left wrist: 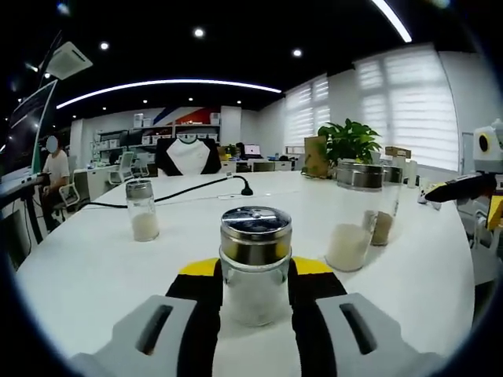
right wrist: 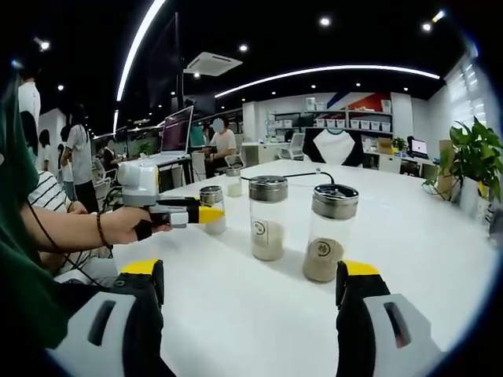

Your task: Rotate the seasoning bottle until the label or dispensing opening points toward the visible target arrow and the bottle remains upright within the marked orientation range

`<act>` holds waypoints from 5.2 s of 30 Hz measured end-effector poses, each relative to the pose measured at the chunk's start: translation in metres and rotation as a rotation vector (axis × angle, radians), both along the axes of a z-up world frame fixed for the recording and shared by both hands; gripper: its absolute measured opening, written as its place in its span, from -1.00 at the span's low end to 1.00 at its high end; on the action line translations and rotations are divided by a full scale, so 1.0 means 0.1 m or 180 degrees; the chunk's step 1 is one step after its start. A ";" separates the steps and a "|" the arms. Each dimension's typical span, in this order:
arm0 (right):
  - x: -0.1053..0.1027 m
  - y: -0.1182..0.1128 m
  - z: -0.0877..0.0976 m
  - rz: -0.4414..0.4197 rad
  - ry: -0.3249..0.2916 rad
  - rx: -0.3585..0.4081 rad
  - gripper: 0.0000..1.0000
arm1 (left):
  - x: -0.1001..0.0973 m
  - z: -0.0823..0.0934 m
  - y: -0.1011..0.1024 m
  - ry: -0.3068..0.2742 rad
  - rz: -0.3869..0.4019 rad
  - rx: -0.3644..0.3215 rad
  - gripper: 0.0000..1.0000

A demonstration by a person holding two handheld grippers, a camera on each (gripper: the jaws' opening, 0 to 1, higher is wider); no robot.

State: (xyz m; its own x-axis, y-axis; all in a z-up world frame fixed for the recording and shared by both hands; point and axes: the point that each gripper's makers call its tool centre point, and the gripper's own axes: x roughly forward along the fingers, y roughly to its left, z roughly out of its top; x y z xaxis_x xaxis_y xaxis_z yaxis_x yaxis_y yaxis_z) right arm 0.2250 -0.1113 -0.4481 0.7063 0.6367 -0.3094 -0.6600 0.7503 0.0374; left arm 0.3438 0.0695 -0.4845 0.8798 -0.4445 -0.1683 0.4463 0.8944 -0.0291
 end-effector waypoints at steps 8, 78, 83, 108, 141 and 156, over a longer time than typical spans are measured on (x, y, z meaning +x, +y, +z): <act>0.01 -0.01 0.03 -0.0024 -0.0014 0.0005 0.85 | -0.01 0.00 -0.03 0.0033 -0.0166 0.0061 -0.32; 0.03 -0.08 0.05 -0.0132 0.0022 -0.0039 0.83 | -0.04 0.06 -0.03 0.0123 -0.1446 -0.0042 0.07; 0.04 -0.10 0.03 -0.0150 0.0035 -0.0028 0.83 | -0.08 0.06 0.04 0.0147 -0.1185 -0.0040 0.31; 0.03 -0.03 0.00 -0.0094 0.0062 -0.0065 0.83 | -0.12 0.16 0.02 -0.0085 0.0201 0.0013 0.84; 0.03 -0.04 0.01 -0.0111 0.0072 -0.0035 0.82 | 0.06 0.05 0.00 -0.0001 0.0465 -0.0103 -0.25; 0.02 -0.05 -0.01 -0.0117 0.0081 -0.0051 0.82 | 0.06 0.05 0.00 -0.0053 0.0408 0.0010 -0.28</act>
